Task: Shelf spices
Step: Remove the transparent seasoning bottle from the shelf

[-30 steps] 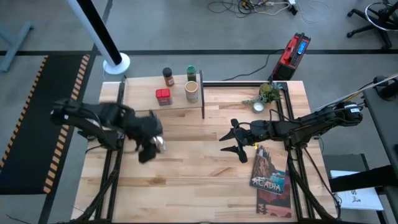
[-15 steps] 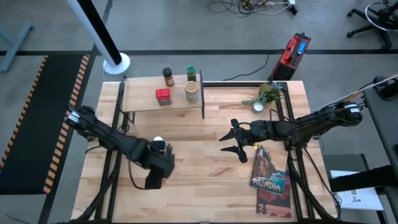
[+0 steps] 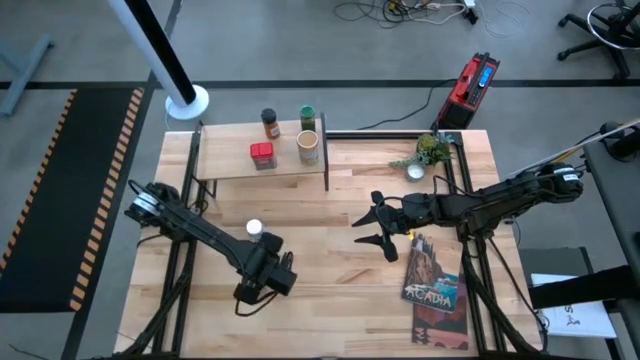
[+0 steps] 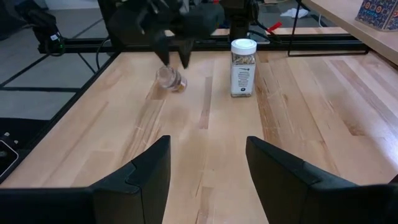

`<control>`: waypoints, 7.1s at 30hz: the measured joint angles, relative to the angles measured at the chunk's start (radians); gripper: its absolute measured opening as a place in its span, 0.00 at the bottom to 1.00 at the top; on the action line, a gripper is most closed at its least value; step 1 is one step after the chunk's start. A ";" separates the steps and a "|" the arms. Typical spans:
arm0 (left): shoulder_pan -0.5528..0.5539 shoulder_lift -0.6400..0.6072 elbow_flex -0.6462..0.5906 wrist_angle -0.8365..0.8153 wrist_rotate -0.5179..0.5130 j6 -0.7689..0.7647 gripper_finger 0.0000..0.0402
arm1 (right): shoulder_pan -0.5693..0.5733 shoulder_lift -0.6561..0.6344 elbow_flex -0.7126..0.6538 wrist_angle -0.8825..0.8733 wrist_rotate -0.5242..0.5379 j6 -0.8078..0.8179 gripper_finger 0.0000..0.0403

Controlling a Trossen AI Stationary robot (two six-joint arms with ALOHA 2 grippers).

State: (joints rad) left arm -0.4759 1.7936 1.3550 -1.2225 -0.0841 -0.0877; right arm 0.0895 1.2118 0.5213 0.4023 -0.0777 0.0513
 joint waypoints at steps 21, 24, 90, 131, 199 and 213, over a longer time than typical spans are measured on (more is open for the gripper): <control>0.002 -0.140 -0.023 0.267 0.002 0.124 0.36 | 0.005 0.000 0.000 0.007 -0.001 -0.003 0.46; 0.001 -0.108 -0.024 0.313 0.002 0.173 0.43 | 0.005 0.000 0.000 0.008 -0.001 -0.003 0.46; -0.003 0.092 -0.116 0.579 0.029 -0.151 0.42 | 0.005 0.000 -0.002 0.007 0.000 0.000 0.46; -0.261 -0.354 -0.673 1.178 -0.758 -0.923 0.43 | 0.005 0.000 -0.002 0.007 -0.001 0.001 0.46; -0.174 -0.324 -0.664 2.069 -0.946 0.076 0.43 | 0.076 0.587 0.486 0.420 -0.027 0.086 0.46; -0.168 -0.324 -0.664 2.079 -0.943 0.078 0.42 | 0.076 0.587 0.504 0.418 -0.035 0.105 0.46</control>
State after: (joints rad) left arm -0.6441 1.4696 0.6914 0.8562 -1.0271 -0.0097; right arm 0.1650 1.7992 1.0256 0.8200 -0.1127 0.1566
